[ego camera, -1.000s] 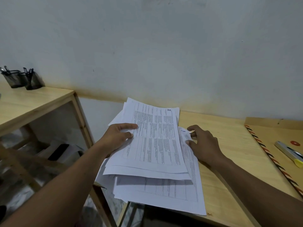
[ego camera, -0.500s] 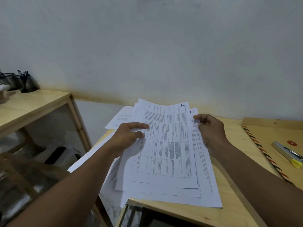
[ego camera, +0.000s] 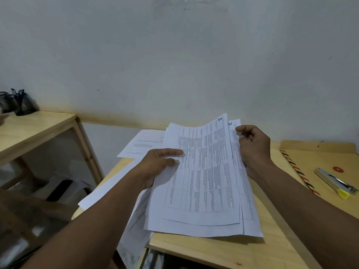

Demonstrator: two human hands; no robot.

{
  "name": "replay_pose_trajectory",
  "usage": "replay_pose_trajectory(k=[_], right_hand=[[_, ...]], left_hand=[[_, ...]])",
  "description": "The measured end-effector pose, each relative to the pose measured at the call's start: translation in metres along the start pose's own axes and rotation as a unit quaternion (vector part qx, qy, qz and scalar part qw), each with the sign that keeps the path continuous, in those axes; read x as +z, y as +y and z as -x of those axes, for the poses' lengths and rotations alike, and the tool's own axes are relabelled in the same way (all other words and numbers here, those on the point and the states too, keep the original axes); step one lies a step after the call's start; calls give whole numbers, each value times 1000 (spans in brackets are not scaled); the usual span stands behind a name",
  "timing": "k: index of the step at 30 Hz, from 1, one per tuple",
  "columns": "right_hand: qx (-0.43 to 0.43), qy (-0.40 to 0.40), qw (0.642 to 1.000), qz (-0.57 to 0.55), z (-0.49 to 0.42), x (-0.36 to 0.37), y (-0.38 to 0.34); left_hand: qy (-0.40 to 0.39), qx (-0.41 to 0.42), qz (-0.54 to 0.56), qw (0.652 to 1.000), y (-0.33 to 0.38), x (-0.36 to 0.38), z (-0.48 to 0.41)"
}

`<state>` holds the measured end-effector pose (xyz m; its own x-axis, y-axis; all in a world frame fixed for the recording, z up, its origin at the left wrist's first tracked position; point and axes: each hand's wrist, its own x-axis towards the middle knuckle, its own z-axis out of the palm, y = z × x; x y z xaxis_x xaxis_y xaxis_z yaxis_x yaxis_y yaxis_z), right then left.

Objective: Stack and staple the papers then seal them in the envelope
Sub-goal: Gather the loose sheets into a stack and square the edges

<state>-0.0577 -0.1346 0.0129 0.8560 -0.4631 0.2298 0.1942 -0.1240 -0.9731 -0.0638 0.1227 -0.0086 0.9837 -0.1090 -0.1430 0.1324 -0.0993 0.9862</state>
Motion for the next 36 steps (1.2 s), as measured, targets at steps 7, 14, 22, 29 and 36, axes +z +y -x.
replay_pose_trajectory(k=[7,14,22,29,36], right_hand=[[58,-122,991,-24,10,5,-7],[-10,-206,976,74,23,17,2],[64,-154,986,13,23,41,-6],[124,-217,965,83,42,59,5],[-91,-262,918,283,81,62,43]], left_hand=[[25,15,-47,998,-3,-8,-9],[58,34,-15,998,3,-20,-6],[24,9,19,999,7,-39,9],[152,34,-53,986,-4,-86,25],[204,-11,-45,978,-21,-116,45]])
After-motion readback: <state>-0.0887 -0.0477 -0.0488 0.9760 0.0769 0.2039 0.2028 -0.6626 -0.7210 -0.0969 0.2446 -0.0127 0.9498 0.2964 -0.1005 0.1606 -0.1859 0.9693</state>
